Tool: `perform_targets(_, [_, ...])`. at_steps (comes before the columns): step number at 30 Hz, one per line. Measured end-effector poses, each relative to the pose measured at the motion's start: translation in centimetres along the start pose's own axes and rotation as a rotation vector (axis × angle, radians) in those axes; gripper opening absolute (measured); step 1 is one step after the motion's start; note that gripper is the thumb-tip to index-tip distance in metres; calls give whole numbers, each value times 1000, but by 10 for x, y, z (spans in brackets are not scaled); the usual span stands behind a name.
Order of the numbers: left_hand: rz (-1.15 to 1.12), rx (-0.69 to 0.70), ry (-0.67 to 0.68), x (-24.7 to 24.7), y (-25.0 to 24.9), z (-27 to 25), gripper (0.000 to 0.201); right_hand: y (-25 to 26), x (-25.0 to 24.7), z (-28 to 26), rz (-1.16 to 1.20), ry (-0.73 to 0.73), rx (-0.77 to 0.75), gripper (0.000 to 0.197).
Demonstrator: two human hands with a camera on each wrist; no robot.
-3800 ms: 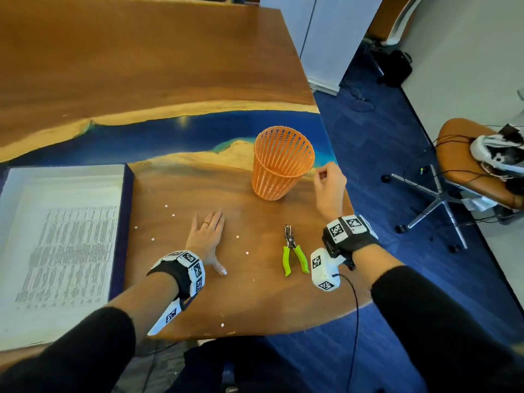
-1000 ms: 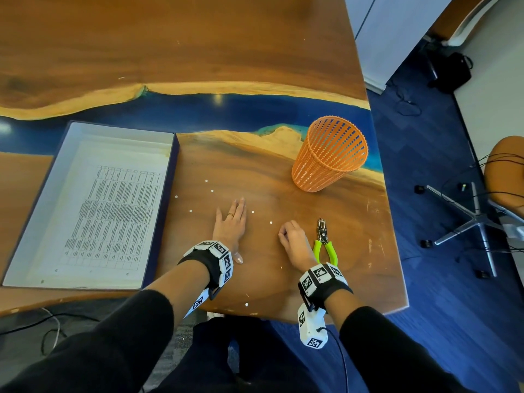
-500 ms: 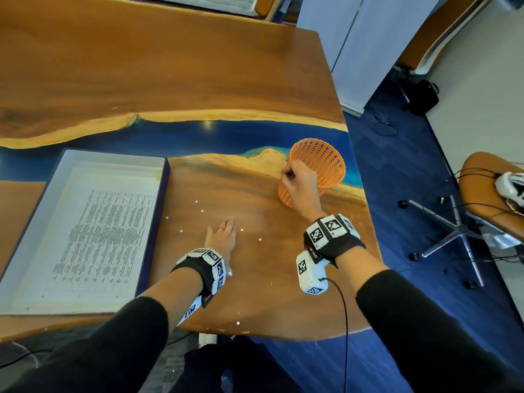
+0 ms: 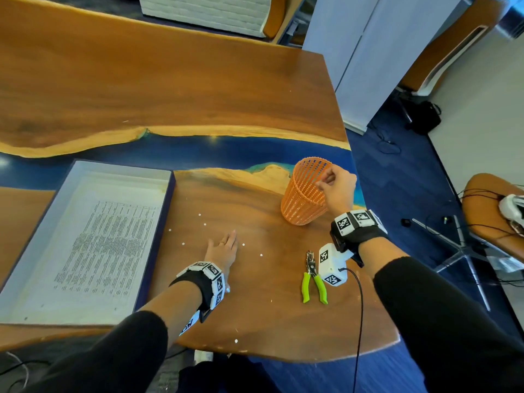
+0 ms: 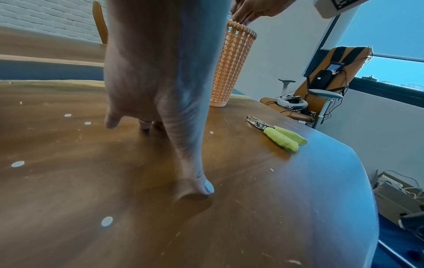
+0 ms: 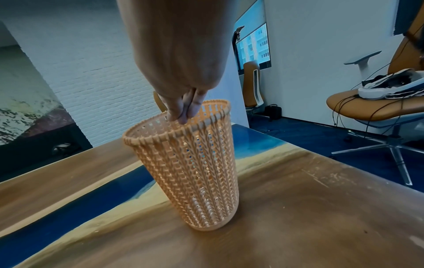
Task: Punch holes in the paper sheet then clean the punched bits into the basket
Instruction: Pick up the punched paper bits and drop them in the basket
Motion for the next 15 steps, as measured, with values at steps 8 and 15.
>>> perform_targets(8, [26, 10, -43, 5, 0, -2, 136, 14, 3, -13, 70, -51, -176, 14])
perform_targets(15, [30, -3, -98, 9, -1, -1, 133, 39, 32, -65, 159, 28, -379, 11])
Point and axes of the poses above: each hand's wrist, its own z-axis towards the middle knuckle, its own x-axis out of the palm, y = z × x, the point moved 1 cm from there along z, towards the middle knuckle, and after that the axes turned 13 degrees about -y, right-handed, at the moved point
